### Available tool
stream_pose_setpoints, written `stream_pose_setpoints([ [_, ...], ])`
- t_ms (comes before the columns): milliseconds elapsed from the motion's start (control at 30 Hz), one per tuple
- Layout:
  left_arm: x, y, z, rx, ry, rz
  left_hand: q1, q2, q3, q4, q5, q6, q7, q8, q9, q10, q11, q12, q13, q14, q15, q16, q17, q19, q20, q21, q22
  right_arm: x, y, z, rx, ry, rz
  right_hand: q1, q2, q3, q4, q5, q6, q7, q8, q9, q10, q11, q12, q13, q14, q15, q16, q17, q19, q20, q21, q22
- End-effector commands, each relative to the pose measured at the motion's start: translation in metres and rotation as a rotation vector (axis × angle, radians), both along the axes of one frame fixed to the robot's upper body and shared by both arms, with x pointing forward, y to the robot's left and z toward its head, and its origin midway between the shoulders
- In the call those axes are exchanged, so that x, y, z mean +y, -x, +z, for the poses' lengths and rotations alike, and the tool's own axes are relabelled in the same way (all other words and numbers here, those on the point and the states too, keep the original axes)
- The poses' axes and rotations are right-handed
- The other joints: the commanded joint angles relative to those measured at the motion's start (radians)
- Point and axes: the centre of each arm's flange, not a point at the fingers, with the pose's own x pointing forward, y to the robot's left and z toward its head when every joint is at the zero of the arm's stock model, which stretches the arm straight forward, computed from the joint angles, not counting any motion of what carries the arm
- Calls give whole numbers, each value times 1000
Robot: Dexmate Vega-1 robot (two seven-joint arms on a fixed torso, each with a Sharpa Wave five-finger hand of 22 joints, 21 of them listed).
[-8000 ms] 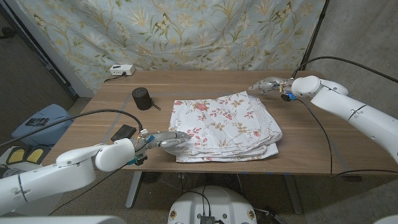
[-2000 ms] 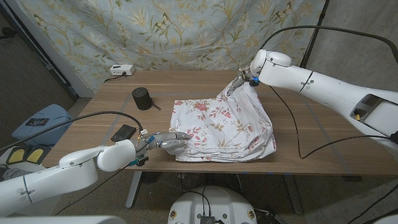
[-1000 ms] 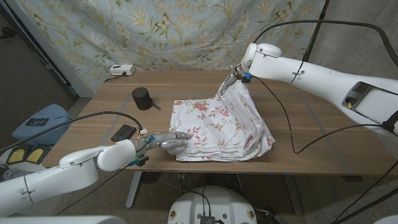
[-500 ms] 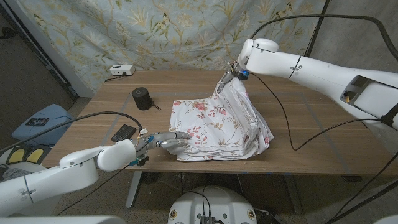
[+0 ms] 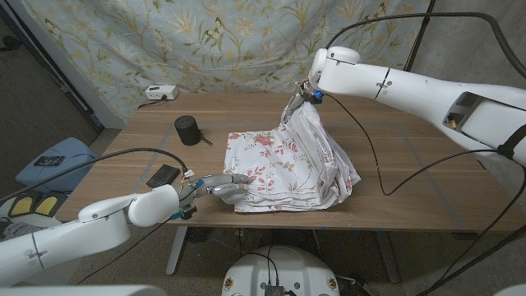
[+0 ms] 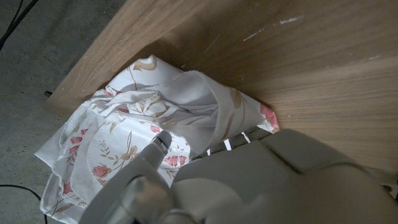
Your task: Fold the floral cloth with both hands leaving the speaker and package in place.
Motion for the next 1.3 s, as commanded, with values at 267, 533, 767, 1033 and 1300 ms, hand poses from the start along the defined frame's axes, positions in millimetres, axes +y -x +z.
stream_pose_setpoints([
  [267, 4, -1, -2, 8, 32, 12, 11, 6, 0, -9, 0, 3, -3, -3, 2, -1, -2, -3, 5, -2, 0, 3, 2, 5, 8, 1, 6, 34, -4, 2, 47, 5, 26, 16, 2, 4, 4, 2, 1, 11, 8, 6, -10, -3, 1, 4, 21, -15, -8, 11, 4, 4, 16, 2],
  [533, 5, -1, 0, 2, 34, 17, 11, 6, 0, -9, 0, 3, -4, -3, 2, -2, -2, -3, 5, -2, 1, 3, 3, 4, 8, 1, 6, 47, -7, 5, 57, 8, 39, 17, 3, 5, 4, 2, -1, 13, 8, 4, -13, -2, 1, 4, 20, -14, -12, 15, 3, 4, 21, 2],
  [767, 7, -2, 1, 2, 36, 14, 13, 6, 0, -10, 0, 2, -4, -3, 2, -2, -2, -3, 5, -2, 2, 3, 3, 4, 8, 1, 6, 51, -12, 3, 72, -6, 39, 18, 3, 6, 4, 2, -3, 16, 10, 7, -15, -2, 1, 4, 19, -15, -17, 16, 3, 4, 24, 1],
  [1033, 6, -2, 0, 6, 37, 13, 14, 6, -1, -11, 0, 3, -5, -3, 2, -2, -2, -3, 5, -2, 1, 3, 3, 4, 9, 1, 6, 56, -15, -1, 90, -12, 30, 20, 3, 6, 5, 2, -4, 17, 10, 6, -18, -1, 1, 4, 19, -15, -22, 17, 1, 4, 28, 0],
  [1300, 6, -2, -1, 4, 39, 10, 16, 7, -1, -13, 0, 3, -4, -3, 2, -2, -2, -3, 5, -2, 1, 3, 3, 4, 9, 1, 6, 64, -18, -8, 115, -26, 25, 21, 5, 7, 5, 2, -8, 20, 11, 9, -22, -1, 0, 4, 19, -15, -28, 19, -1, 4, 32, 0],
])
